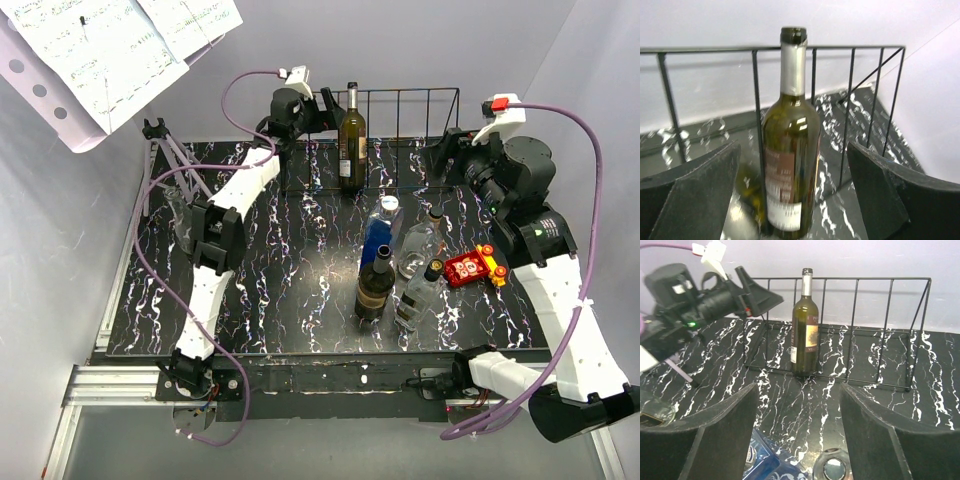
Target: Take the wine bottle off the wine rack
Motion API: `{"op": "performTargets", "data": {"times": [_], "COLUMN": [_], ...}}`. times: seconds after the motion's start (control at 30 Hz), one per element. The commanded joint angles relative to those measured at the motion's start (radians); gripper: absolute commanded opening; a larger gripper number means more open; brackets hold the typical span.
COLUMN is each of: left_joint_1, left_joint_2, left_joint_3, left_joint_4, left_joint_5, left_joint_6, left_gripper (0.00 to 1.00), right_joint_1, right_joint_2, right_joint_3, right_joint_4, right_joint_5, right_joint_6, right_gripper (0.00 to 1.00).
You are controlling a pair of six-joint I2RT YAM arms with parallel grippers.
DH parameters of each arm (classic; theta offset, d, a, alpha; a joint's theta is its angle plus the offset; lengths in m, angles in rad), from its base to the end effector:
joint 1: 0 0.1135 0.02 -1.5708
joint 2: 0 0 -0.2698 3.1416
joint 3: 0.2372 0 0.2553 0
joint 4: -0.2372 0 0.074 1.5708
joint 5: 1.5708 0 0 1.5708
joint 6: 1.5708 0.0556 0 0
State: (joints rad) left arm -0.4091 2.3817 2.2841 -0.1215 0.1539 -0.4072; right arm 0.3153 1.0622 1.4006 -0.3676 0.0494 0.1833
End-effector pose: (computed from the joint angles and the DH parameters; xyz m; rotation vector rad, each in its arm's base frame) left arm 0.5418 -0.2442 0.3068 0.1157 1.8422 -0.7167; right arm 0.2217 0.0694 0.4843 -0.0676 1.6094 0.3473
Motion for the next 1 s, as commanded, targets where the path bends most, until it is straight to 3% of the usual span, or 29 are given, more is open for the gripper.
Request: {"op": "performTargets", "data": {"times": [0.0,0.1,0.67,0.97], "left_joint_1": [0.001,0.001,-0.034,-0.034], "left_joint_2": [0.118,0.191,0.237,0.157], "left_joint_3": [0.135,0.195,0.054,-0.072], "left_joint_4": [0.287,0.324,0.321,0.332], "left_joint_5": [0.128,0.112,0.082,0.056], "left_joint_6": [-0.145,-0.188,-0.058,-0.001], "left_gripper": [0.85,0.84,0.85,0.74], "right_joint_1": [-0.001,-0.001,-0.001,-0.001], "right_joint_2": [-0.001,0.028,0.082,0.068], "right_joint_3": [0.028,0.04,0.063,0.066], "right_joint_4": [0.071,0.055,0.047,0.044], "right_joint_5": [-0.042,-0.042,-0.042,-0.042], "right_joint_6": [0.033,0.033,0.047,0.051], "right_gripper": [0.72,0.72,0.71,0.7]}}
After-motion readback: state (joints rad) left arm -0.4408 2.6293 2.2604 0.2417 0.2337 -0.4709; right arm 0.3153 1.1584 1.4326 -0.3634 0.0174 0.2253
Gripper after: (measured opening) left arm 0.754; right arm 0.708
